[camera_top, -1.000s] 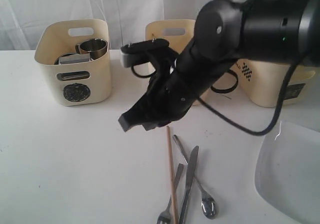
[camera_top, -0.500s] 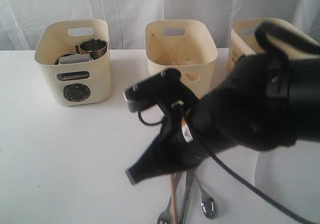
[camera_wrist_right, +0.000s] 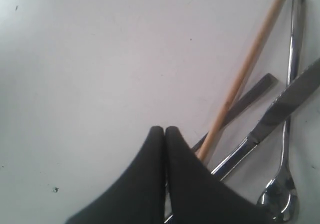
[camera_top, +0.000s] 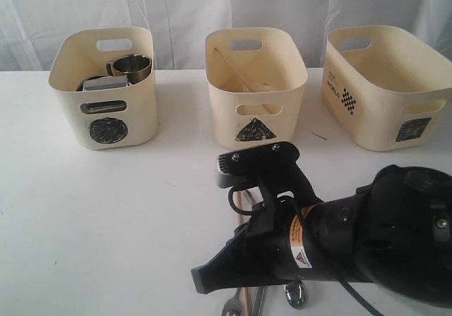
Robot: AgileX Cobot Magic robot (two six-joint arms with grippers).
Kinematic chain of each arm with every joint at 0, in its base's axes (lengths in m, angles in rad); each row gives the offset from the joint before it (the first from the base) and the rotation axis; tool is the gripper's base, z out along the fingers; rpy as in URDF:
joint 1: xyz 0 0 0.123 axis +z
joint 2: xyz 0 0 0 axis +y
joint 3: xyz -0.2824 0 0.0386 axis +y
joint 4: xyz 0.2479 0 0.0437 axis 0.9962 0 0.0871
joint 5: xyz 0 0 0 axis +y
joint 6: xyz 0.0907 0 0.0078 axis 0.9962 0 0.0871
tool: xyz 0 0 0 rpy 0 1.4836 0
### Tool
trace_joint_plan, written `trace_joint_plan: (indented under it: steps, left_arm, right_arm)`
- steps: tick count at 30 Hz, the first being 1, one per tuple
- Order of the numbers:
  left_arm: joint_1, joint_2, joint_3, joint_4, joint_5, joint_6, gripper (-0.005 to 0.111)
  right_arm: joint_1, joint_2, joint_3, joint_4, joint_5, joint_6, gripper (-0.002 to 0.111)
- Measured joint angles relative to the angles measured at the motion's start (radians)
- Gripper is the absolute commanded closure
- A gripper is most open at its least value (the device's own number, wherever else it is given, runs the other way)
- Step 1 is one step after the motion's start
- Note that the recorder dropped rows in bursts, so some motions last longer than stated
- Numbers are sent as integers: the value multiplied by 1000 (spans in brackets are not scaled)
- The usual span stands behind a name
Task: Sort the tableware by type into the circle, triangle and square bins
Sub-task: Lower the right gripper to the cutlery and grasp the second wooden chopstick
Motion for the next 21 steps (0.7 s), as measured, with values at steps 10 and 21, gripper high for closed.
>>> trace_joint_plan:
  steps: [10,21]
  left_arm:
    - [0,0,0,0,0,0,107]
    - [0,0,0,0,0,0,107]
  right_arm:
    - [0,35,0,4,61,-97,62]
    - [0,72,-60,15,162,-115,58]
